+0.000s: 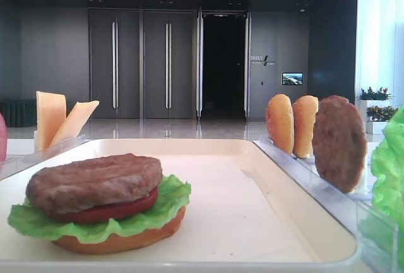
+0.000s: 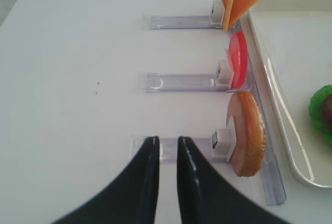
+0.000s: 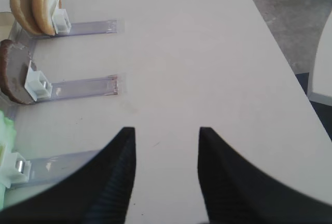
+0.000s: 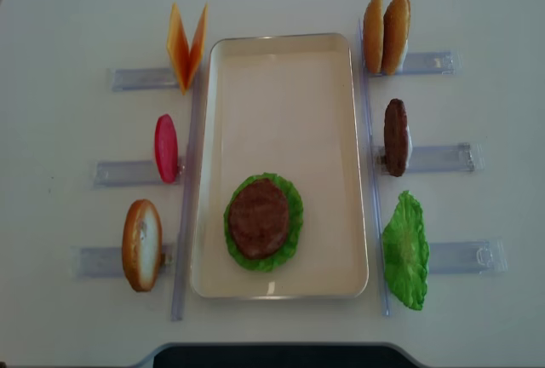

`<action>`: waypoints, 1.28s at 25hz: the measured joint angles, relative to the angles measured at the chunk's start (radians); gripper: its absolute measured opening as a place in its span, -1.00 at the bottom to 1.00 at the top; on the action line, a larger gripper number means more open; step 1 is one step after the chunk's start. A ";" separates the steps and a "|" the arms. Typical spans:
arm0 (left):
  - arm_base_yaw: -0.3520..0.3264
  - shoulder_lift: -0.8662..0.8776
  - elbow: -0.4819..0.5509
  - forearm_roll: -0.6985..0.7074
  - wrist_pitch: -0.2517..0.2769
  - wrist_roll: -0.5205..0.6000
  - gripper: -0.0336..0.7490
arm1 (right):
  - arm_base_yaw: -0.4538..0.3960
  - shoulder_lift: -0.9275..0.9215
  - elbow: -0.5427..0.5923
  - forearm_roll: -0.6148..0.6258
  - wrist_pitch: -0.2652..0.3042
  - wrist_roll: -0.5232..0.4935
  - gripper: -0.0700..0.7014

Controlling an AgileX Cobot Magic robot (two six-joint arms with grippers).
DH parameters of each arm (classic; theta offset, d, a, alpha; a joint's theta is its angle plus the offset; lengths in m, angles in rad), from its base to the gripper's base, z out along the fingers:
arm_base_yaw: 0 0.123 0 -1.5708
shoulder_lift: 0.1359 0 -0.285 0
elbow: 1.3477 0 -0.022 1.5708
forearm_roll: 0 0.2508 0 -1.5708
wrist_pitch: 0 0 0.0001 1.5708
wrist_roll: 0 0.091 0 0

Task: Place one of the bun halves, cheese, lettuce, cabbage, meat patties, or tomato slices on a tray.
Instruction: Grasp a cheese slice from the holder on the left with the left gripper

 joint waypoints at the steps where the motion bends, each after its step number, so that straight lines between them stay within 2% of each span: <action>1: 0.000 0.000 0.000 0.000 0.003 0.000 -0.68 | 0.000 0.000 0.000 0.000 0.000 0.000 -0.03; 12: 0.000 0.000 0.000 0.000 0.007 -0.001 -0.66 | 0.000 0.000 0.000 0.000 0.001 0.002 -0.03; 19: 0.000 0.000 0.000 0.000 0.007 -0.001 -0.31 | 0.000 0.000 0.000 0.001 0.001 0.002 -0.03; 25: 0.000 0.000 -0.013 0.020 0.021 -0.004 -0.24 | 0.000 0.000 0.000 0.001 0.001 0.002 -0.03; 28: 0.000 0.014 -0.054 0.046 0.027 -0.006 -0.17 | 0.000 0.000 0.000 0.001 0.001 0.002 -0.03; 32: 0.000 0.114 -0.121 0.061 0.027 -0.018 -0.13 | 0.000 0.000 0.000 0.001 0.001 0.002 -0.03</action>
